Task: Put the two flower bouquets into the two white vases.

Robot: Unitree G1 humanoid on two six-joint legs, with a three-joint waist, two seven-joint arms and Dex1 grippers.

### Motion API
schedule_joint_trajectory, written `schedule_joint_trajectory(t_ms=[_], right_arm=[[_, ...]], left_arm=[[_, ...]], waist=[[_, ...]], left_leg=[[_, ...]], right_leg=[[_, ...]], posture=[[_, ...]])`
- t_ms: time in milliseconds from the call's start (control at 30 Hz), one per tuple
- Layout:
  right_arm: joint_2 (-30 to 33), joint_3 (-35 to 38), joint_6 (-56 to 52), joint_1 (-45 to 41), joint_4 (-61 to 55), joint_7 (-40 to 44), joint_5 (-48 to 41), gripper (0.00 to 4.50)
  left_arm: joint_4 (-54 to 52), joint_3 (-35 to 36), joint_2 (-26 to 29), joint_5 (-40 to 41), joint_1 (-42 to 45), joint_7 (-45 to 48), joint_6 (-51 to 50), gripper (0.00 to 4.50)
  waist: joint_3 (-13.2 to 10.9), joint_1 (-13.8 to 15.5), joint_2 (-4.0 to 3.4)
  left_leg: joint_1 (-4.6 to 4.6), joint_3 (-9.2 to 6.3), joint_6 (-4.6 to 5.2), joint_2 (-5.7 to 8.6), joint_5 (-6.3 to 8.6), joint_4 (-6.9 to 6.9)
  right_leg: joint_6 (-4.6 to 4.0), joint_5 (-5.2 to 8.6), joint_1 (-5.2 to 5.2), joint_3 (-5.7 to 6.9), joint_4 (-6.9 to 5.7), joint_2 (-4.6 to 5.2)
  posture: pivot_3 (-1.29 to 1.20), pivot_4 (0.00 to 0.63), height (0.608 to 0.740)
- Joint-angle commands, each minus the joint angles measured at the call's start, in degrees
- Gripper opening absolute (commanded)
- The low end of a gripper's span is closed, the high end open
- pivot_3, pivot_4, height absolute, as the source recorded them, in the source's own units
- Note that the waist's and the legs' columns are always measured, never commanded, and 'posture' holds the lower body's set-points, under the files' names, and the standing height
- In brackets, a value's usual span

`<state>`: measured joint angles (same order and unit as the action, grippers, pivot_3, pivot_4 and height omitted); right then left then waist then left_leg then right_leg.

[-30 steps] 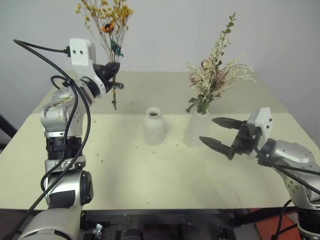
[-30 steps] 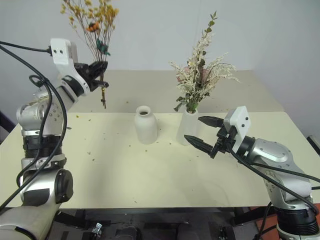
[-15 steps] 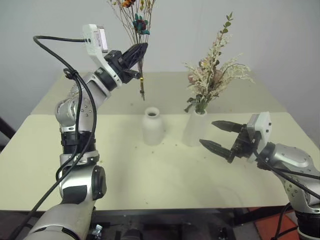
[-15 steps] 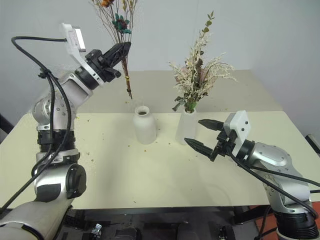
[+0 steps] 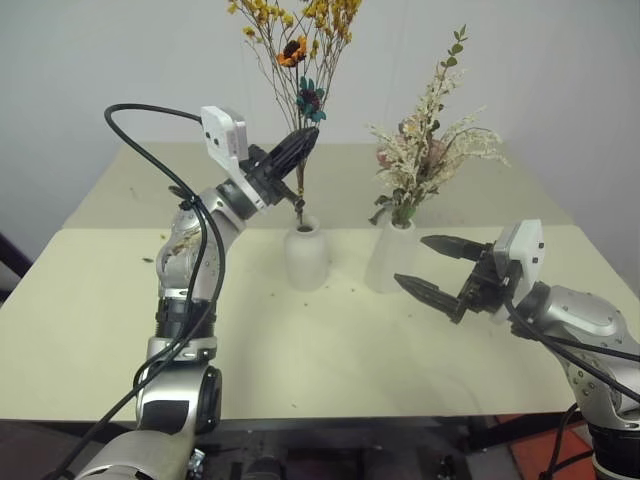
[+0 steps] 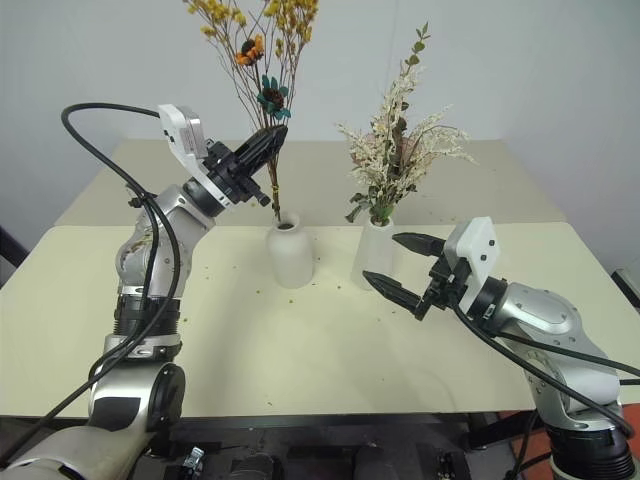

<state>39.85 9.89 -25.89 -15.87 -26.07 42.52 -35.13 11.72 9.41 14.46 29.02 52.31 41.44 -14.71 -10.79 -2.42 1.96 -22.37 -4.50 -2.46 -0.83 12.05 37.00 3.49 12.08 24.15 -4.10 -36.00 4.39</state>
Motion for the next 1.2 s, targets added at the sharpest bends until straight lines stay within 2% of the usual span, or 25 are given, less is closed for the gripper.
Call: schedule_joint_trajectory(t_ms=[33, 500, 1200], right_arm=[[0.02, 1.73, -0.46, -1.42, -2.52, -0.91, -1.52, 4.44], [-0.66, 1.91, 0.26, -0.25, -2.96, -1.59, -1.82, 4.44], [-1.31, 2.29, 0.71, 0.78, -3.57, -2.17, -1.63, 4.44]], left_arm=[[-1.47, -0.59, -0.66, -0.77, -0.36, -0.23, 2.91, 0.05], [4.46, -0.80, -1.79, -3.07, -1.86, -1.07, 7.53, 0.05], [7.73, -0.85, -0.92, -1.24, -2.87, 2.50, 4.64, 0.05]], waist=[[0.00, 0.00, 0.00], [0.00, 0.00, 0.00], [0.00, -0.04, 0.00]], left_leg=[[0.00, 0.00, 0.00, 0.00, 0.00, 0.00], [0.01, 0.00, 0.00, 0.00, 0.00, 0.00], [0.01, 0.00, 0.00, 0.00, 0.00, 0.00]], right_leg=[[0.00, 0.00, 0.00, 0.00, 0.00, 0.00], [0.00, 0.00, -0.01, 0.00, 0.00, -0.01], [0.01, 0.00, -0.01, 0.01, 0.00, -0.01]], posture=[[0.00, 0.150, 0.740], [0.00, 0.150, 0.740], [0.00, 0.150, 0.740]])
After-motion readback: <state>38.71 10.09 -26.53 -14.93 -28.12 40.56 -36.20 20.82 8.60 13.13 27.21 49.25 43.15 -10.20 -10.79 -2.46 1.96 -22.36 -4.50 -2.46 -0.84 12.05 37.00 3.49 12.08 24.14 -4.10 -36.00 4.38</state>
